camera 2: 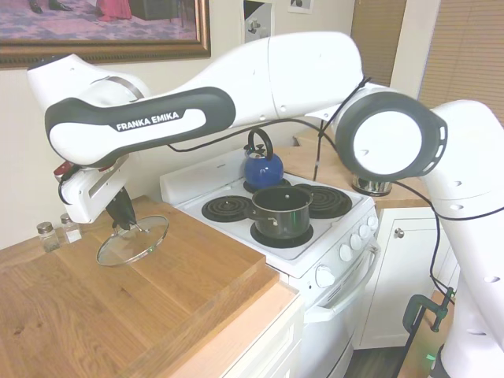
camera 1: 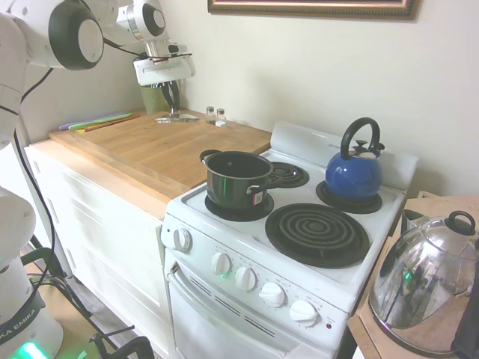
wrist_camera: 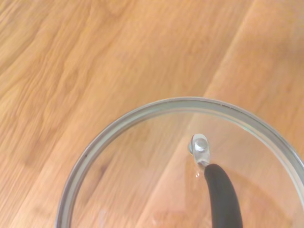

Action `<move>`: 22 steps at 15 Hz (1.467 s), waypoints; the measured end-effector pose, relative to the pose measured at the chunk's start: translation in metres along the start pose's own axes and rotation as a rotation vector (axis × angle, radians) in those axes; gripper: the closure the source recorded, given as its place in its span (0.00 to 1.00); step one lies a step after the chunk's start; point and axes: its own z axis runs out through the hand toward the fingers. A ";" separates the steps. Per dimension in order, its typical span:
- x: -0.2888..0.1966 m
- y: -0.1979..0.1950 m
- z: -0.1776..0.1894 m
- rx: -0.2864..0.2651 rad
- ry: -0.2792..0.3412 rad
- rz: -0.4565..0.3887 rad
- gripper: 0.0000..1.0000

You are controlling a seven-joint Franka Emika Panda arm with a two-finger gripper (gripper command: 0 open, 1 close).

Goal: Uncover the lid of the pot

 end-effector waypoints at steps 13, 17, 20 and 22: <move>0.045 -0.012 0.066 -0.031 -0.086 0.044 1.00; 0.048 -0.013 0.081 -0.043 -0.102 0.046 1.00; 0.052 -0.013 0.092 -0.047 -0.108 0.048 1.00; 0.054 -0.012 0.093 -0.046 -0.108 0.048 1.00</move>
